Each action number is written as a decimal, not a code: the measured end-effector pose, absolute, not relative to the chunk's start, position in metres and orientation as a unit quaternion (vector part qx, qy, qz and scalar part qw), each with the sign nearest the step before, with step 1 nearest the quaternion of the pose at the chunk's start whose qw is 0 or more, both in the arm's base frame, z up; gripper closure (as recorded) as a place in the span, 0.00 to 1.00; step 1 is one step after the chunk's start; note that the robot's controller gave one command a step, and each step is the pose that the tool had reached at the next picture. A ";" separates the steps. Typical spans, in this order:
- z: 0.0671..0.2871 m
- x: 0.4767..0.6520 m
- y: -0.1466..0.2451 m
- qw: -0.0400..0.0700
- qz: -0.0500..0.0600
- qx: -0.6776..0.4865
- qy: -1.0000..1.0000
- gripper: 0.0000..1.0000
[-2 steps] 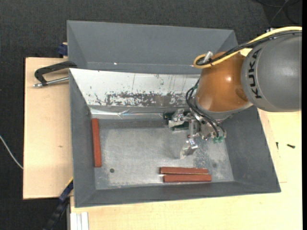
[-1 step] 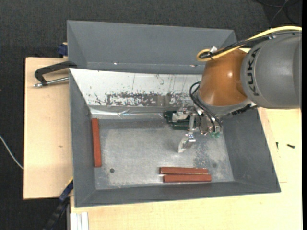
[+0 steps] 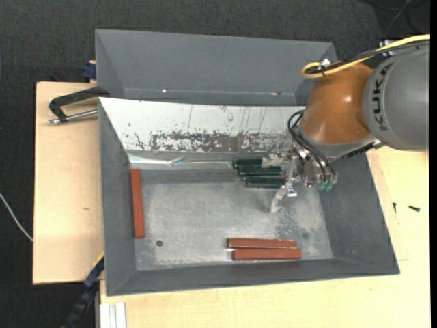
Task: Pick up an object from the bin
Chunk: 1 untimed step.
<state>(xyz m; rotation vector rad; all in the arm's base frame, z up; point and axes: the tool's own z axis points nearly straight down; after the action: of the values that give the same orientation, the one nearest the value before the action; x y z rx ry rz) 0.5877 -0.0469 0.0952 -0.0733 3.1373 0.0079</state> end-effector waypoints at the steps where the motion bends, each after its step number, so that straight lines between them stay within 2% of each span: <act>1: 0.099 0.590 -0.057 0.004 0.001 -0.041 0.999 0.00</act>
Offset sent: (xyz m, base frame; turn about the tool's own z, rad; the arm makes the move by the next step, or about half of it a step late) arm -0.0689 -0.0120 0.1183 0.2012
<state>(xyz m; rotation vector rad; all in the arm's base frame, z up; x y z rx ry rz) 0.5900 -0.0570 0.0990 -0.1285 3.1314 0.0027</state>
